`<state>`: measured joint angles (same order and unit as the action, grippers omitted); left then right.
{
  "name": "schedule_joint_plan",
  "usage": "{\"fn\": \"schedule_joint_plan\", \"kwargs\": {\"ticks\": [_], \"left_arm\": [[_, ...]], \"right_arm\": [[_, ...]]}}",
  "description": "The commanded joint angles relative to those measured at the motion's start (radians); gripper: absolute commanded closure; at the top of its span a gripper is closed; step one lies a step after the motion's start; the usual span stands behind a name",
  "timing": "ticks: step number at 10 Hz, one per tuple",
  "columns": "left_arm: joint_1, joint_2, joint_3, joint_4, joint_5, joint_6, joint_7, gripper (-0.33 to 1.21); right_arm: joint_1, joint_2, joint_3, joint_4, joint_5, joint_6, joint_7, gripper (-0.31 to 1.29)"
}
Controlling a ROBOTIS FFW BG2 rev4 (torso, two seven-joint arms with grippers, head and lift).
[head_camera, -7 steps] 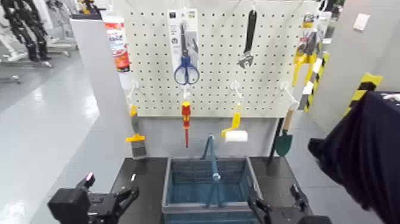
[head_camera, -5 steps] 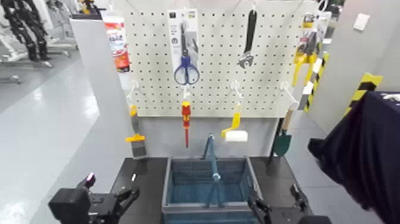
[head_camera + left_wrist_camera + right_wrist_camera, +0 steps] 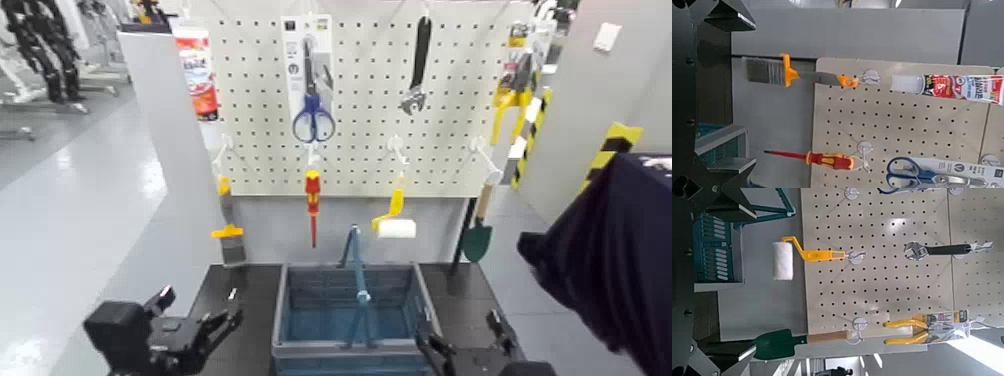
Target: Grasp the handle of the crate.
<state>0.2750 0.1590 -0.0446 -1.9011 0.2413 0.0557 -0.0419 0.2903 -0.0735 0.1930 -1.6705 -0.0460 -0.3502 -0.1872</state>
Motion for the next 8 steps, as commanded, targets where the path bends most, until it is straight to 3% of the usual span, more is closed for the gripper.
{"fn": "schedule_joint_plan", "kwargs": {"ticks": [1,5,8], "left_arm": [[-0.063,-0.019,0.043,-0.022,0.09,0.158,-0.073,0.1],[-0.178,0.053,0.031,0.013,0.405,0.337,-0.093,0.1],[-0.298,0.106,-0.035,0.165,0.699,0.411,-0.148,0.1]], "right_arm": [[0.0,-0.002,-0.001,0.0,0.0,0.0,0.0,0.14],[-0.005,-0.002,0.002,0.002,-0.002,-0.001,0.0,0.14],[-0.006,-0.002,0.003,0.003,-0.002,0.0,0.0,0.14]]}}
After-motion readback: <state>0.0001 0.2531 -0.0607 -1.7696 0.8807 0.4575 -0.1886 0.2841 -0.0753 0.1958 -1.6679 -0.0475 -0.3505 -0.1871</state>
